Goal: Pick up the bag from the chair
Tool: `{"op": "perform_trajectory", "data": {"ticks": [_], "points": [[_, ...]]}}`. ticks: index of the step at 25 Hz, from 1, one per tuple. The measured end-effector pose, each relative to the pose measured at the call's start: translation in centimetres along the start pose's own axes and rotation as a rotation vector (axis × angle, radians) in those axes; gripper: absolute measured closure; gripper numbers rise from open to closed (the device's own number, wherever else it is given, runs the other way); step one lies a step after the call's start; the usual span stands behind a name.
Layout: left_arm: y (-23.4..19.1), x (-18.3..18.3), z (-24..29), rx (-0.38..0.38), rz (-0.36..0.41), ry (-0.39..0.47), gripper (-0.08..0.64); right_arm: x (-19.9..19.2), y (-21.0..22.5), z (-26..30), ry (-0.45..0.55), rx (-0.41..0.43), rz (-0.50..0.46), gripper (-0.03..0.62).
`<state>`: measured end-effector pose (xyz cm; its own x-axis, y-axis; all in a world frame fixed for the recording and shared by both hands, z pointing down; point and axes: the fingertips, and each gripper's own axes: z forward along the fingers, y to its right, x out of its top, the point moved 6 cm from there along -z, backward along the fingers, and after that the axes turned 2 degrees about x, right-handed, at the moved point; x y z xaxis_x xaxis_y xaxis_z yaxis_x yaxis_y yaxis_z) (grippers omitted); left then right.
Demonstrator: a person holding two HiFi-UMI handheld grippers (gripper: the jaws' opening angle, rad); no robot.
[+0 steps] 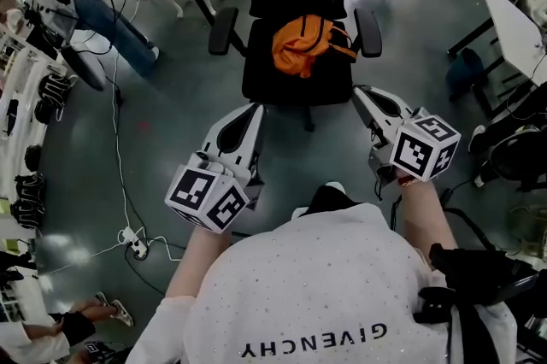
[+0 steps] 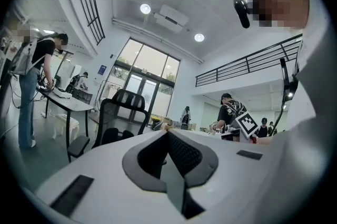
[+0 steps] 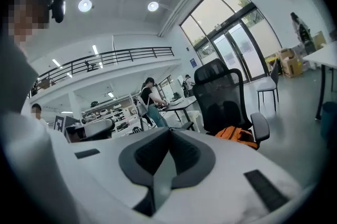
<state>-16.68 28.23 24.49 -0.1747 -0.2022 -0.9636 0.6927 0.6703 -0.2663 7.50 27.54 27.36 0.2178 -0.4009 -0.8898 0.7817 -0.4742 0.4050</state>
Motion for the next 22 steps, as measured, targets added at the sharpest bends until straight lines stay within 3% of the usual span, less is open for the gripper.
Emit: {"op": "perform_trajectory", "data": {"ticks": [5, 11, 22], "points": [[-1.7, 0.7, 2.7, -0.005, -0.026, 0.026, 0.554, 1.3, 2.3, 2.2, 0.006, -0.002, 0.014, 0.588], [-4.9, 2.5, 6.2, 0.048, -0.054, 0.094, 0.555, 4.1, 6.3, 7.1, 0.015, 0.028, 0.001, 0.588], [-13.3, 2.8, 16.5, 0.160, -0.115, 0.006, 0.554, 8.4, 15.1, 17.8, -0.055, 0.055, 0.031, 0.588]]}}
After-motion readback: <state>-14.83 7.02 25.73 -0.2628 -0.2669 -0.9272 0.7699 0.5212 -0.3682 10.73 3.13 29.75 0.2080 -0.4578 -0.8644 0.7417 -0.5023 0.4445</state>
